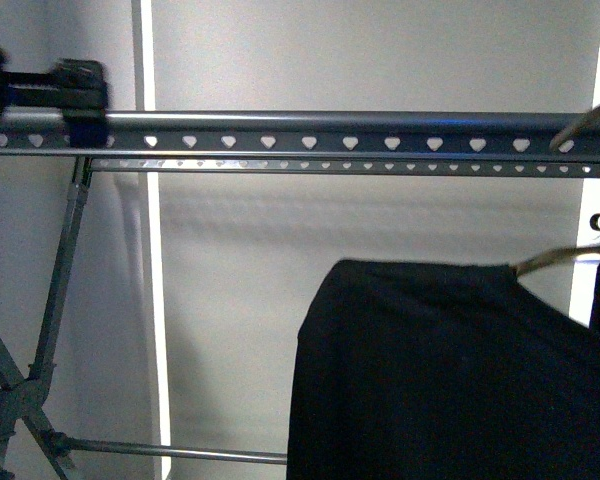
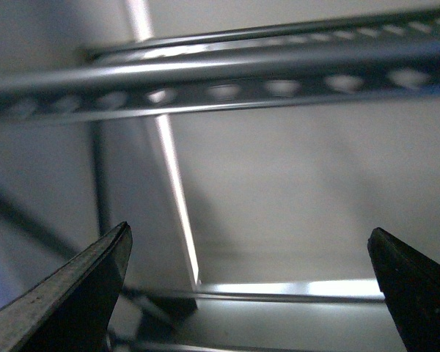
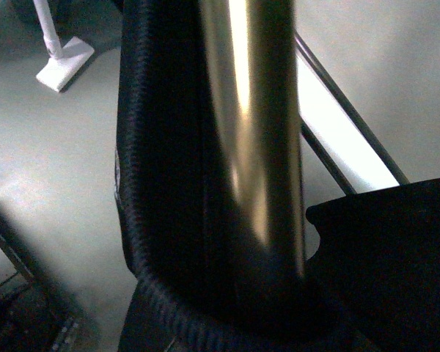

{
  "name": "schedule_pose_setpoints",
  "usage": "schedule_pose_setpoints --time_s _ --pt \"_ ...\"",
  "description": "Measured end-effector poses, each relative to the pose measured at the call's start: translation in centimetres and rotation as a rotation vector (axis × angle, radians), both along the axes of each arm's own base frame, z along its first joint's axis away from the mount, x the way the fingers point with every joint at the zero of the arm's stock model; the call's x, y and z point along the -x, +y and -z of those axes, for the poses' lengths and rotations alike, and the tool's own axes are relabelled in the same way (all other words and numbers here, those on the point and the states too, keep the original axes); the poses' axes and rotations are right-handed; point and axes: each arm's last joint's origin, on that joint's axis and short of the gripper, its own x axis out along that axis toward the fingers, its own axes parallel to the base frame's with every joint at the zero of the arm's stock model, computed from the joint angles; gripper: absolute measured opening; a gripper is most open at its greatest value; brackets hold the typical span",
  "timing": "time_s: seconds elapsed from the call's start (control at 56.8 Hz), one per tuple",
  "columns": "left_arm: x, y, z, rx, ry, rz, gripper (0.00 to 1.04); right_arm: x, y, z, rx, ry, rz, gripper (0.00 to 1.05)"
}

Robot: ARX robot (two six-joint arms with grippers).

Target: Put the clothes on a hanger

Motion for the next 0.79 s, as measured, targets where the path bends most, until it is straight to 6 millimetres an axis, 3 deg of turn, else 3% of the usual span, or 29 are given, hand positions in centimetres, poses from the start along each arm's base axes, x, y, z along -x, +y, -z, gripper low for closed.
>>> schedule_pose_setpoints --time_s 0.07,0.141,0.264,0.335,0.423,0.528,0.616,0.74,0.793 --pt "0.1 3.1 0.2 0.253 -0.022 -0.156 0.98 0.1 0.5 -1.1 -0.053 0.041 0.058 0.08" --pt "0.2 4.3 0.2 0.355 -0.056 -0.172 0.98 -0.2 1.0 -1.6 -0.084 0.063 0.105 0.08" --pt "1.2 3.0 -0.9 0.418 -0.139 0.047 0.98 -1.4 2.5 -2.9 -0.216 0.143 0.228 0.08" --pt "3.5 1.7 -0.7 0.260 0.010 0.220 0.82 -2.2 3.4 -3.7 -0.283 0.189 0.298 0.08" --pt "5.9 1.1 0.9 0.124 0.037 0.257 0.68 -3.1 4.0 -4.2 -0.354 0.233 0.350 0.08" --pt "7.8 1.2 3.2 0.062 0.042 0.247 0.52 -4.2 4.6 -4.8 -0.444 0.277 0.412 0.08" --pt "9.8 1.4 6.9 0.031 0.082 0.234 0.32 -5.8 5.1 -5.6 -0.506 0.296 0.480 0.08" --pt "12.5 1.5 10.0 0.020 0.095 0.233 0.05 -8.2 5.9 -6.8 -0.563 0.305 0.523 0.08" --pt "13.4 1.5 10.8 0.015 0.089 0.233 0.04 -9.5 6.0 -7.5 -0.589 0.302 0.552 0.08"
